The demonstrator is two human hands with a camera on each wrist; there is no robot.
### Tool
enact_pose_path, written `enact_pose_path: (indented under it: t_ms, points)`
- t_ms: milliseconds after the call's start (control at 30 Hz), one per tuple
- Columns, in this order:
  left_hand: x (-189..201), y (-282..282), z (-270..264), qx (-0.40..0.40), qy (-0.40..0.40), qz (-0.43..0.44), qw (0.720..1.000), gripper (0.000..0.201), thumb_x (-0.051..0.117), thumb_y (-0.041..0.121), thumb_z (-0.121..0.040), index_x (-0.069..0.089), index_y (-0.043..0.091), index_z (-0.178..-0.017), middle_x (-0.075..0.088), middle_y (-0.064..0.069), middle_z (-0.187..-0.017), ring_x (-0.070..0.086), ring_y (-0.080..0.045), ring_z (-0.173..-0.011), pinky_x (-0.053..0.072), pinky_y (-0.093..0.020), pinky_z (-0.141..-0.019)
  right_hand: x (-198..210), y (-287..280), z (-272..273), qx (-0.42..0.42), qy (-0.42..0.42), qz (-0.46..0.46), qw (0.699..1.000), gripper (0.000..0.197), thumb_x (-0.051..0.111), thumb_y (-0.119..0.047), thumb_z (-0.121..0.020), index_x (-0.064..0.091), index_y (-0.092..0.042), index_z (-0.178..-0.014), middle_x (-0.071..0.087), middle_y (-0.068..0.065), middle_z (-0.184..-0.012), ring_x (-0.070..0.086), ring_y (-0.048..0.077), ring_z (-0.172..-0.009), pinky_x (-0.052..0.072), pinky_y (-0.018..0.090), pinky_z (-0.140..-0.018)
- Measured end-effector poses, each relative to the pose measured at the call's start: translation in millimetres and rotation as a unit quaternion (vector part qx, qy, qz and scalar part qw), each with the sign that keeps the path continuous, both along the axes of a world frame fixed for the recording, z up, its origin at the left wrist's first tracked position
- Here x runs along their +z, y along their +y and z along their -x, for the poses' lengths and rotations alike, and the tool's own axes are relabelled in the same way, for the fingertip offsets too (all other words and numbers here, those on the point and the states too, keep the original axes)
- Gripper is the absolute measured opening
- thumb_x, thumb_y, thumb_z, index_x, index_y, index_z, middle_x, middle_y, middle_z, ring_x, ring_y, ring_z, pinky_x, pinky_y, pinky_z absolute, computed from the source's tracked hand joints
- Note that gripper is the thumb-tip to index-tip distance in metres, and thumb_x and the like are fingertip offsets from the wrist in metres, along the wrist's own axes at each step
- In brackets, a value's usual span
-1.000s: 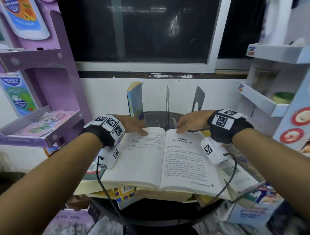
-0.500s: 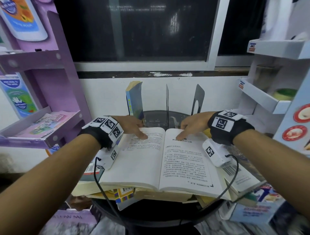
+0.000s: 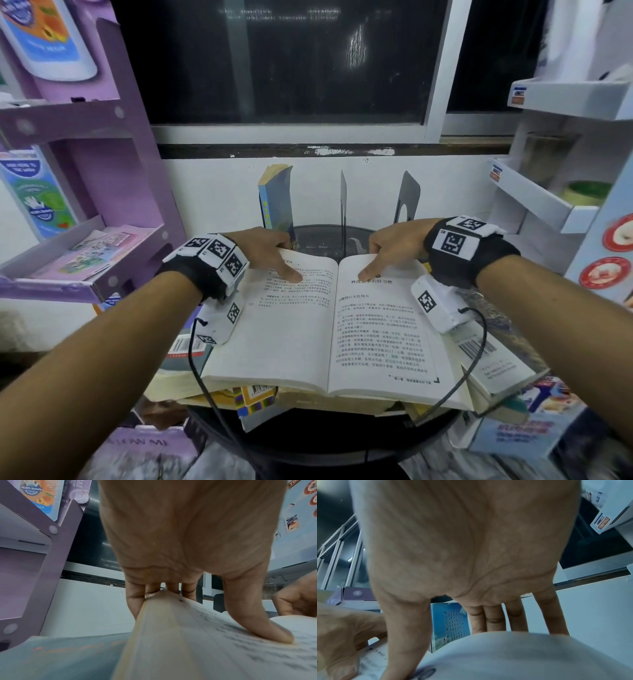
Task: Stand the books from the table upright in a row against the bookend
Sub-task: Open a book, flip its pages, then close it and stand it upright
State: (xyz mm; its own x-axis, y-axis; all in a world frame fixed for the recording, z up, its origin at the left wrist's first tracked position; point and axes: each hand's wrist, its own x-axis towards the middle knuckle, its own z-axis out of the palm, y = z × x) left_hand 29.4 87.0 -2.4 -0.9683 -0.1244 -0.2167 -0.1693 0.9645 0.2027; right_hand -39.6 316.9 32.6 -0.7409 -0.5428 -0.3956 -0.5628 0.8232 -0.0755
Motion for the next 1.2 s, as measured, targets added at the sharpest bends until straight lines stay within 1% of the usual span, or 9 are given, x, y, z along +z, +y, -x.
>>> enact_pose_path:
  t_ms: [133, 267, 433, 533, 633, 767, 867, 1100, 1200]
  points:
    - [7, -1, -2, -0.006, 0.035, -0.008, 0.999, 0.034, 0.071, 0.051, -0.078, 0.053, 0.025, -0.09, 0.058, 0.008, -0.091, 0.055, -0.016, -0.091, 0.04, -0.027, -0.072, 3, -1, 0, 0.001, 0.001, 0.02, 1.0, 0.059, 0.063, -0.052, -0.085, 0.06, -0.001, -0.114, 0.054, 0.001, -0.094, 0.046, 0.018, -0.081, 0.034, 0.023, -0.058]
    - [17, -3, -4, -0.004, 0.055, -0.03, 0.998, 0.031, 0.072, 0.043, -0.08, 0.056, 0.021, -0.095, 0.057, 0.008, -0.09, 0.054, -0.014, -0.087, 0.039, -0.024, -0.064, 12, -2, 0, 0.005, -0.012, 0.036, 0.999, 0.051, 0.063, -0.048, -0.086, 0.06, -0.008, -0.116, 0.061, -0.005, -0.093, 0.053, 0.013, -0.079, 0.039, 0.02, -0.06]
    - [34, -4, -6, -0.012, 0.072, -0.036, 0.997, 0.028, 0.071, 0.043, -0.082, 0.053, 0.023, -0.089, 0.058, 0.006, -0.091, 0.055, -0.013, -0.086, 0.042, -0.023, -0.069, 24, -1, 1, 0.008, 0.016, 0.031, 0.999, 0.043, 0.064, -0.055, -0.083, 0.054, -0.021, -0.106, 0.059, -0.009, -0.102, 0.056, 0.017, -0.099, 0.043, 0.027, -0.077]
    - [45, -4, -8, -0.007, 0.086, -0.036, 0.996, 0.027, 0.07, 0.045, -0.081, 0.051, 0.025, -0.085, 0.059, 0.006, -0.091, 0.056, -0.015, -0.087, 0.044, -0.026, -0.072, 32, 1, 1, 0.005, 0.026, 0.035, 0.999, 0.035, 0.064, -0.058, -0.081, 0.052, -0.027, -0.092, 0.059, -0.01, -0.099, 0.058, 0.017, -0.1, 0.046, 0.031, -0.086]
    - [58, -4, -10, -0.003, 0.11, -0.051, 0.993, 0.027, 0.071, 0.044, -0.08, 0.052, 0.026, -0.082, 0.061, 0.004, -0.092, 0.058, -0.018, -0.09, 0.045, -0.029, -0.075, 44, 3, -1, 0.003, 0.045, 0.053, 0.998, 0.038, 0.064, -0.058, -0.081, 0.055, -0.025, -0.098, 0.062, -0.007, -0.104, 0.059, 0.017, -0.1, 0.047, 0.035, -0.093]
    - [78, -2, -14, 0.002, 0.154, -0.067, 0.986, 0.034, 0.073, 0.042, -0.078, 0.054, 0.017, -0.088, 0.063, -0.001, -0.095, 0.061, -0.022, -0.091, 0.05, -0.036, -0.081, 63, 5, -5, 0.01, 0.062, 0.102, 0.993, 0.034, 0.066, -0.05, -0.083, 0.054, -0.023, -0.1, 0.062, -0.009, -0.098, 0.06, 0.013, -0.089, 0.047, 0.029, -0.076]
    - [92, -1, -16, 0.008, 0.204, -0.063, 0.977, 0.035, 0.075, 0.042, -0.077, 0.055, 0.018, -0.092, 0.063, 0.003, -0.092, 0.061, -0.019, -0.086, 0.048, -0.033, -0.074, 78, 6, -11, 0.025, 0.085, 0.127, 0.988, 0.028, 0.064, -0.042, -0.088, 0.057, -0.018, -0.1, 0.065, -0.007, -0.093, 0.06, 0.01, -0.079, 0.046, 0.024, -0.066]
    - [98, -3, -18, 0.021, 0.305, -0.058, 0.95, 0.035, 0.077, 0.039, -0.076, 0.055, 0.019, -0.096, 0.062, 0.006, -0.09, 0.059, -0.013, -0.08, 0.043, -0.025, -0.062, 85, 4, -11, 0.02, 0.172, 0.141, 0.975, 0.038, 0.063, -0.047, -0.088, 0.051, -0.017, -0.108, 0.058, -0.003, -0.105, 0.054, 0.019, -0.094, 0.04, 0.03, -0.079]
    - [91, -4, -18, 0.024, 0.333, -0.04, 0.942, 0.035, 0.077, 0.039, -0.076, 0.054, 0.02, -0.095, 0.062, 0.004, -0.091, 0.057, -0.016, -0.083, 0.041, -0.029, -0.065, 82, -1, -10, 0.023, 0.208, 0.129, 0.969, 0.045, 0.062, -0.051, -0.086, 0.048, -0.016, -0.112, 0.057, 0.001, -0.112, 0.052, 0.022, -0.096, 0.041, 0.033, -0.081]
